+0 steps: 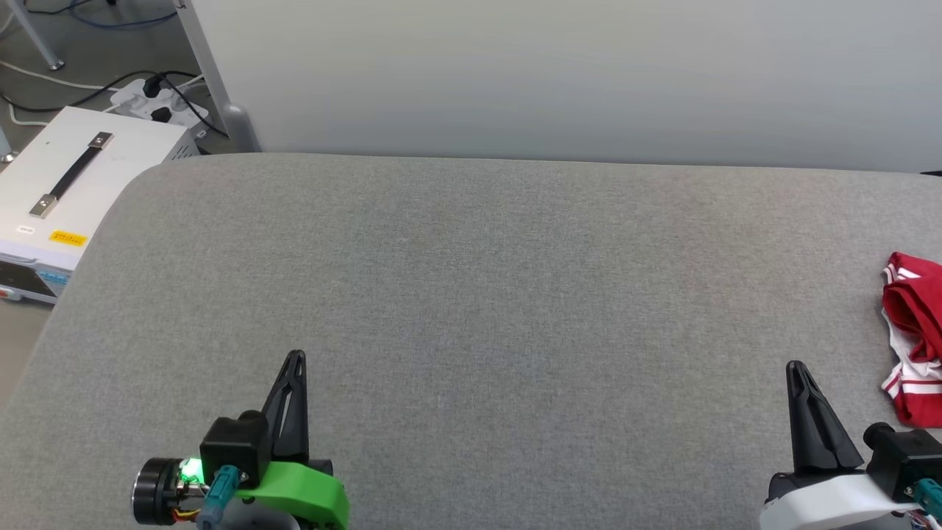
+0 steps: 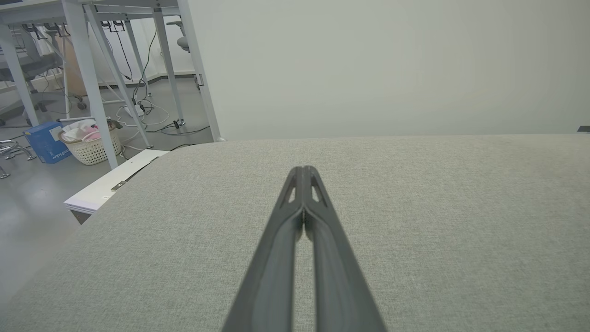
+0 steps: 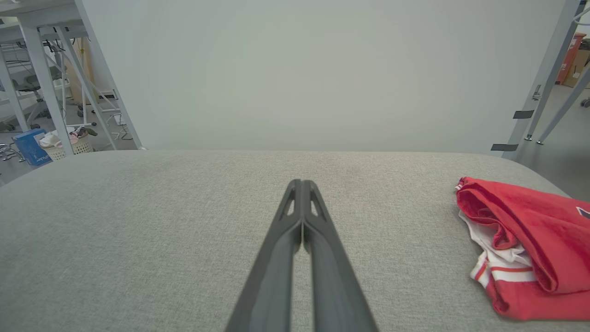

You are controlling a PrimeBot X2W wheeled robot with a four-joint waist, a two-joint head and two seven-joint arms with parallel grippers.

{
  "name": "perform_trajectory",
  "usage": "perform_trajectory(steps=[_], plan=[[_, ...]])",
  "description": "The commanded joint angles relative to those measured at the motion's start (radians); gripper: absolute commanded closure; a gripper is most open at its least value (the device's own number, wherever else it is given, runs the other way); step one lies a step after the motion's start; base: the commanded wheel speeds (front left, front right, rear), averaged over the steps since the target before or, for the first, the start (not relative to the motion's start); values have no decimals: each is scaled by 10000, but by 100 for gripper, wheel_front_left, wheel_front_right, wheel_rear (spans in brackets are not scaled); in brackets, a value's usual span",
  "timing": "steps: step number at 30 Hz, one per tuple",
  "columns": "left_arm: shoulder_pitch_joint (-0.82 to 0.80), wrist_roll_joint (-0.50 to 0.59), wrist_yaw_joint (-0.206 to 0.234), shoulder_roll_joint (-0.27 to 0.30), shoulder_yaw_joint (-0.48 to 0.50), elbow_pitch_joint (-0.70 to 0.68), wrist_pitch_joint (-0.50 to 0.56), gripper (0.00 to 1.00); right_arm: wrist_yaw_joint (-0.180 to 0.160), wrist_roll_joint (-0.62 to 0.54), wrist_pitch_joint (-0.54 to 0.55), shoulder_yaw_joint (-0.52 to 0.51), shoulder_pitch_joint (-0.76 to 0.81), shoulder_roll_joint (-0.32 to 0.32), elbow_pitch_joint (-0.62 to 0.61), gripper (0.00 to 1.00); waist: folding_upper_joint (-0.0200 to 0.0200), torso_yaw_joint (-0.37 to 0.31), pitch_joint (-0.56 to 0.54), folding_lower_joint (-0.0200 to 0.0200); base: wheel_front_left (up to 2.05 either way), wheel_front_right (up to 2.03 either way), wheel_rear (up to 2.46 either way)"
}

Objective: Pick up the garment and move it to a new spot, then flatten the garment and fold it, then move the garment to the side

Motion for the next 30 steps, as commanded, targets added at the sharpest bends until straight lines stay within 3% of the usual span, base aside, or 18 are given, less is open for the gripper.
perform_trajectory(steps=[1, 30], plan=[[-67, 78, 8, -56, 28, -40, 54, 100, -2, -125, 67, 23, -149, 0, 14, 100, -1, -8, -2, 0, 0, 0, 0], [-166, 224, 18, -138, 201, -211, 632, 100, -4, -443, 637, 195, -438, 2, 49, 100, -1, -164, -37, 0, 0, 0, 0]])
